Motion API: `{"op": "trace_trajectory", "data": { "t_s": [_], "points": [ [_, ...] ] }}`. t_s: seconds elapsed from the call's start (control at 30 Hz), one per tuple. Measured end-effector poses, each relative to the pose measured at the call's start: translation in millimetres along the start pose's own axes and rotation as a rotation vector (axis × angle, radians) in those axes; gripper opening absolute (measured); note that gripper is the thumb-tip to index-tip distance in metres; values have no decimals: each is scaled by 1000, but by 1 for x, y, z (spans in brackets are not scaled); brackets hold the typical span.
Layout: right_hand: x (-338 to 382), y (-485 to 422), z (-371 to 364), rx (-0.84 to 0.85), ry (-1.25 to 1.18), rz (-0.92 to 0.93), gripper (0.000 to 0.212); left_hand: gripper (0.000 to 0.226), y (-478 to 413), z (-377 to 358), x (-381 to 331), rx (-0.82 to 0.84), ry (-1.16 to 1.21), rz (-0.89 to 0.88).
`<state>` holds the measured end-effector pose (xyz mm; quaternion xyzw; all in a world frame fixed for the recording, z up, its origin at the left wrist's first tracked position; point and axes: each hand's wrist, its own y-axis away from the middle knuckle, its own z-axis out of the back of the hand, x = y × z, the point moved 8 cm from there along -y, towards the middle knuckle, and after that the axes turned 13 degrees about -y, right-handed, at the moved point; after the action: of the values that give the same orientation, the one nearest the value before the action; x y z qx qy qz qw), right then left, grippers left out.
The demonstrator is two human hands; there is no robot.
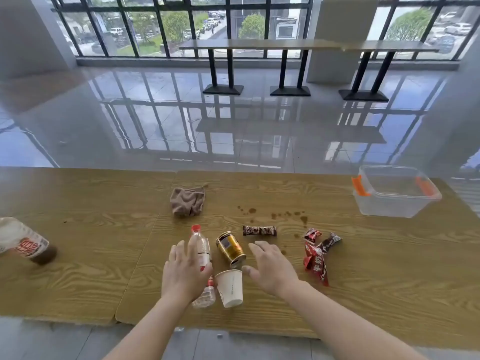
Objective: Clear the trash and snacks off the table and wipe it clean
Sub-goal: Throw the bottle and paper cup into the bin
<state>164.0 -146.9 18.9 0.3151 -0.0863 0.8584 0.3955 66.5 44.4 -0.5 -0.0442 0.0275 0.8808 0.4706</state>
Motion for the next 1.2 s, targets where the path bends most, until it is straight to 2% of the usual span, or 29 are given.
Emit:
{"op": "trace_trajectory", "data": {
  "t_s": [0.2, 0.4, 0.47, 0.57, 0.7, 1.07, 1.2],
  "points": [
    [-15, 1, -68, 127, -34, -202, 63, 86, 11, -49, 13, 203, 205, 227],
    [-30, 8, -109, 79, -103, -408, 76, 111, 22, -90, 21, 346, 312, 320],
    [-34, 9, -121, 61, -173, -481, 72, 111, 26, -103, 27, 387, 361, 343],
    [-34, 7, -134, 61, -222, -530, 69, 95, 28, -111, 43, 360, 428, 389],
    [-36, 7, -144, 63, -256, -548, 81, 84, 35, -119, 68, 336, 483, 406],
    [-42, 1, -123, -42, -269, -519, 88, 72, 21, -105, 76, 242, 493, 310],
    [-37, 0, -111, -97, -262, -500, 89, 75, 9, -93, 71, 220, 473, 237]
  ]
}}
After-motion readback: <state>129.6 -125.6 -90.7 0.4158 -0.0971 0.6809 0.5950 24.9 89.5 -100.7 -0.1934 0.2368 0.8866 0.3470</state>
